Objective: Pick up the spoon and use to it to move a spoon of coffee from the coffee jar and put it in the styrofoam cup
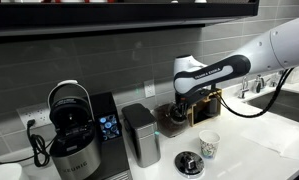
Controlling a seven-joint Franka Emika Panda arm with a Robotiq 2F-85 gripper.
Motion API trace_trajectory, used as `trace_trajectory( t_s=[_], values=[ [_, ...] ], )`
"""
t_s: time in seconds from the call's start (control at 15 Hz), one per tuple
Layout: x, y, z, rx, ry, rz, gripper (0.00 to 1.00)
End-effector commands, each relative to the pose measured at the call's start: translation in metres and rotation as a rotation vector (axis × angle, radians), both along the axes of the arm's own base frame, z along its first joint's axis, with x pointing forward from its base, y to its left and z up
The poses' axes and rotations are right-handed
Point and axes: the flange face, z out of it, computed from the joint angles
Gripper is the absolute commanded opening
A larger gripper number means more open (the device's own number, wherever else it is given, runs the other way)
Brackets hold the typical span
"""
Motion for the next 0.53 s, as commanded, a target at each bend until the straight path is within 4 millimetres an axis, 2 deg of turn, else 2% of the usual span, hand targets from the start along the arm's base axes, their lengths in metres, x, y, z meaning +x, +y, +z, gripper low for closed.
trace_trajectory(
  t_s=[0.0,0.47],
  values=[
    [0.002,-0.009,-0.007,0.089,0.062,-0.023,0.01],
    [0.006,-0.037,-0.002,0.264,0.093,-0.099,0.01]
  ],
)
